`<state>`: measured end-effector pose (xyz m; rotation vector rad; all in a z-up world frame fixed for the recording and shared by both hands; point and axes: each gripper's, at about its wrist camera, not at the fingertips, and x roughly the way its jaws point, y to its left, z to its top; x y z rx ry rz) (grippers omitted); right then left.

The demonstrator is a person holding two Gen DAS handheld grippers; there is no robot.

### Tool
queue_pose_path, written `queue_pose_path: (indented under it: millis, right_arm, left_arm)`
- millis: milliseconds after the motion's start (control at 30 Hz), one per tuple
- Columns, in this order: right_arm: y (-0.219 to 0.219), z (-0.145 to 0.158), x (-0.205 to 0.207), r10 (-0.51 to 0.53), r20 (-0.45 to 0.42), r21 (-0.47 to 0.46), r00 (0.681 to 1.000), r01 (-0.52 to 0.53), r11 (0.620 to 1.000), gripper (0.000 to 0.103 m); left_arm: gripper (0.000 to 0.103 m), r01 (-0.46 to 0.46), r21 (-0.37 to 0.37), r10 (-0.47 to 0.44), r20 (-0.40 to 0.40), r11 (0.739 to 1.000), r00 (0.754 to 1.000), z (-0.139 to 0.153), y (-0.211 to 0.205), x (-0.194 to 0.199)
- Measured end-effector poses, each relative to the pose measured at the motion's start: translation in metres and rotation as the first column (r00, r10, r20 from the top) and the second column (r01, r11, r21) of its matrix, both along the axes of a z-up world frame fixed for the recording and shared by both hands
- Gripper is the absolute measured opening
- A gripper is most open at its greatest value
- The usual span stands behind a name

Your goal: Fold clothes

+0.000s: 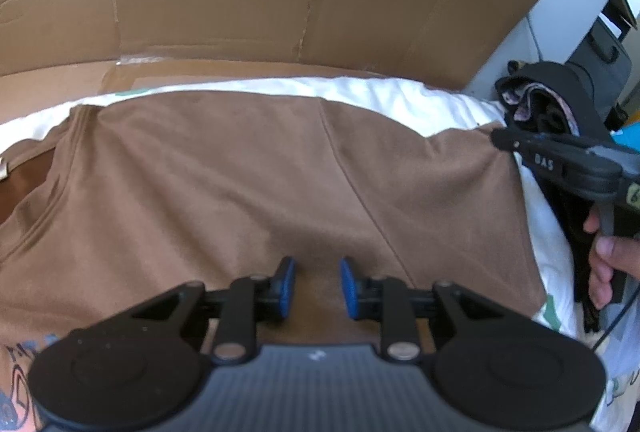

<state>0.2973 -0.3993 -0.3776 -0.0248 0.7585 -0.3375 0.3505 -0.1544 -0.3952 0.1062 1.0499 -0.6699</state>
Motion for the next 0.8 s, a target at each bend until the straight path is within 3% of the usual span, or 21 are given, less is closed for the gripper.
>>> queue_pose_path:
  millis: [433, 600, 633, 733, 800]
  right_arm:
    - [-0.005, 0.002, 0.005, -0.042, -0.007, -0.114, 0.999, 0.041, 0.993, 0.0]
    - [-0.004, -0.016, 0.014, 0.012, -0.099, -0.098, 0.995, -0.022, 0.995, 0.002]
    - [-0.003, -0.015, 0.01, 0.019, -0.085, -0.096, 0.996, -0.027, 0.995, 0.004]
    - [-0.004, 0.0, -0.008, 0.028, -0.016, -0.031, 0.999, -0.029, 0.999, 0.031]
    - [0.0, 0.009, -0.024, 0.039, 0.015, 0.0, 0.999, -0.039, 0.999, 0.036]
  left_arm:
    - [0.027, 0.024, -0.01, -0.024, -0.006, 1.0, 1.0, -0.002, -0.011, 0.001]
    - [0.028, 0.058, 0.006, -0.058, -0.005, 0.998, 0.998, -0.005, -0.017, -0.005]
    - [0.029, 0.069, 0.014, -0.069, -0.002, 0.998, 0.998, -0.005, -0.018, -0.007]
    - [0.031, 0.089, 0.042, -0.089, 0.003, 0.995, 0.996, -0.007, -0.017, -0.011]
    - [0.03, 0.091, 0.051, -0.091, 0.003, 0.995, 0.996, -0.008, -0.014, -0.011]
